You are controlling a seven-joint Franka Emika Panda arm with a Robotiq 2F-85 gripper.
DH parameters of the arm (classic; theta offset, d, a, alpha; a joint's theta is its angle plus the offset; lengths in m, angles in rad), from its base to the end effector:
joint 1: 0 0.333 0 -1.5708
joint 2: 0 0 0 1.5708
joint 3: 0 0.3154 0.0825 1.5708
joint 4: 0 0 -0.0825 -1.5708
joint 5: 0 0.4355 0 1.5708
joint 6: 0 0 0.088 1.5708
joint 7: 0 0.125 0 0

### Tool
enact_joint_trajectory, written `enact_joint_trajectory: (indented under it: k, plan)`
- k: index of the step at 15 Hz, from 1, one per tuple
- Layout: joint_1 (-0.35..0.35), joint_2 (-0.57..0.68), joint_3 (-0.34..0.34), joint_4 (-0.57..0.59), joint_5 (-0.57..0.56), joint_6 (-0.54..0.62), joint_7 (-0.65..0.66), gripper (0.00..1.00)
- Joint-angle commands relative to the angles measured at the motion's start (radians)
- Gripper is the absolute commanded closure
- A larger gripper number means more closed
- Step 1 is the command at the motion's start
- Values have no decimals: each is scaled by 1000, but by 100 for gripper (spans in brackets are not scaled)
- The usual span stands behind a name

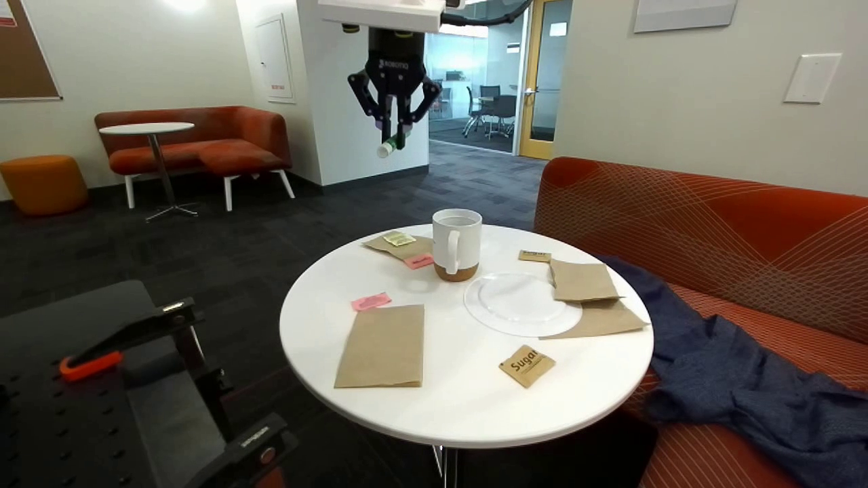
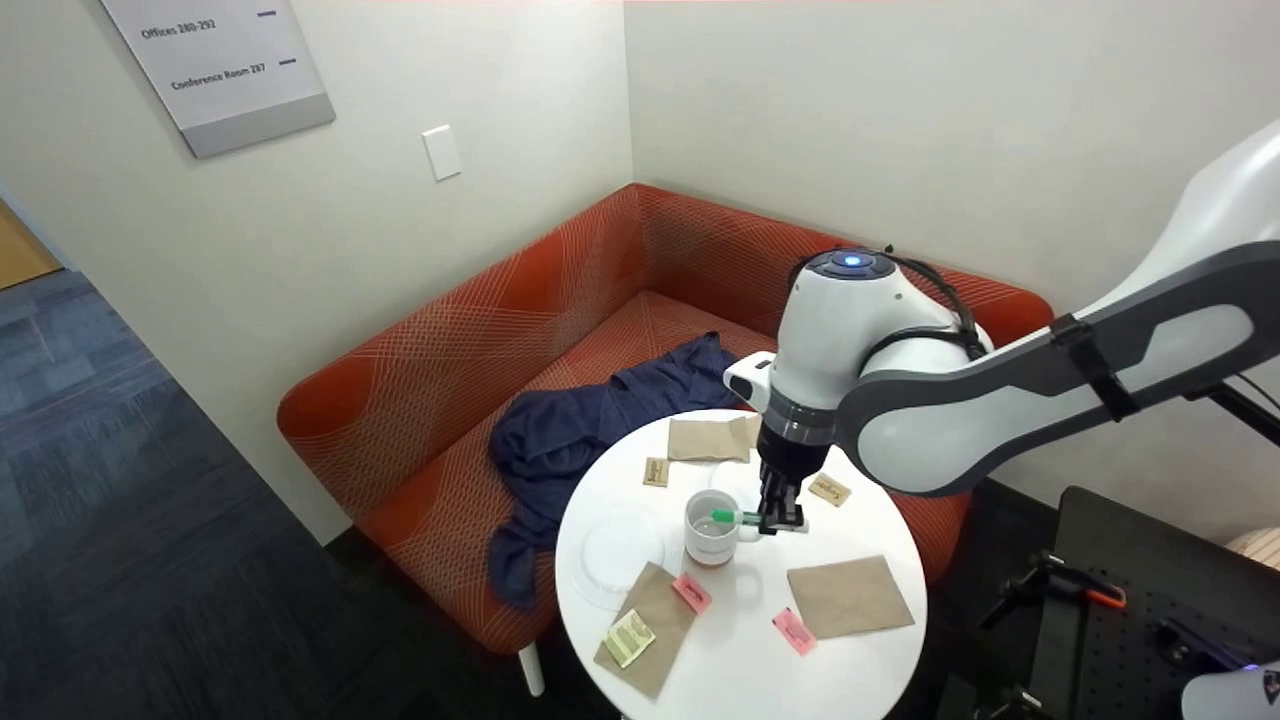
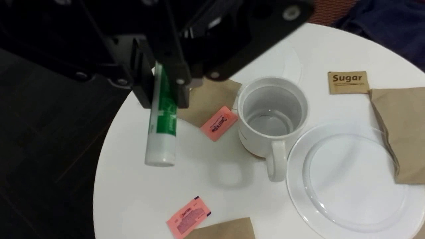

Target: Put the green marker inside the white mug

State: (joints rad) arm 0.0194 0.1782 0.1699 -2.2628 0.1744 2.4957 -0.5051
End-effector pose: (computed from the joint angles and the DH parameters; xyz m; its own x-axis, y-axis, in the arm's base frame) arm 0.5652 0.1107 0.2306 0.8481 0.5186 0.1081 0.5284 -0.8428 -0.1021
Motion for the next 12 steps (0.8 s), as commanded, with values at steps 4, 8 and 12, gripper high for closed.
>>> enact_joint_trajectory:
  k: [4, 8, 12]
  plan:
    - [26, 12, 0, 43, -1, -48, 42, 95]
    - [28, 17, 0, 47, -2, -53, 42, 80]
    - [28, 17, -1, 47, -2, -52, 42, 95]
